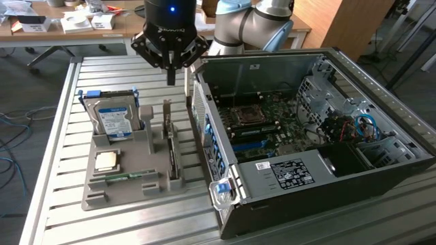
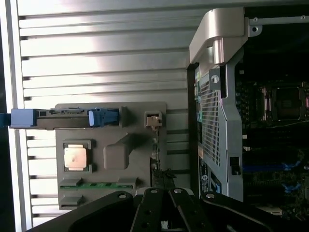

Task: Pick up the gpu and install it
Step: 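Reach for the gpu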

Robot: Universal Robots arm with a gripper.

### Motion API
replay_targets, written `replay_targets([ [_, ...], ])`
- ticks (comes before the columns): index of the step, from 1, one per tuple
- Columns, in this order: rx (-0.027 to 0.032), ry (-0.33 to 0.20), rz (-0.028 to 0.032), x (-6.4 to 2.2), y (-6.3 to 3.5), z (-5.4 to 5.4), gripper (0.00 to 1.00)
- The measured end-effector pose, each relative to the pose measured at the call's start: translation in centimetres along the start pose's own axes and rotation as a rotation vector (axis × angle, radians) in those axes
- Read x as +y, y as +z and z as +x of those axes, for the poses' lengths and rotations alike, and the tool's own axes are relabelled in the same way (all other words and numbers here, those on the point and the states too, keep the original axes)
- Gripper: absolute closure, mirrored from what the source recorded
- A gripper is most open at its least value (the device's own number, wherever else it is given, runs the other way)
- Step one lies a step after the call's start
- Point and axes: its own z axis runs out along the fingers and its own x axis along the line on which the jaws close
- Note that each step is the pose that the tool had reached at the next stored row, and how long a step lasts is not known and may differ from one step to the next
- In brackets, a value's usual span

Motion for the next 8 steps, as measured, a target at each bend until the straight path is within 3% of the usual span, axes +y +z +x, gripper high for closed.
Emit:
replay_targets([
  [8,0.0000,0.000,0.0000,-1.97,-0.08,-0.1,0.89],
])
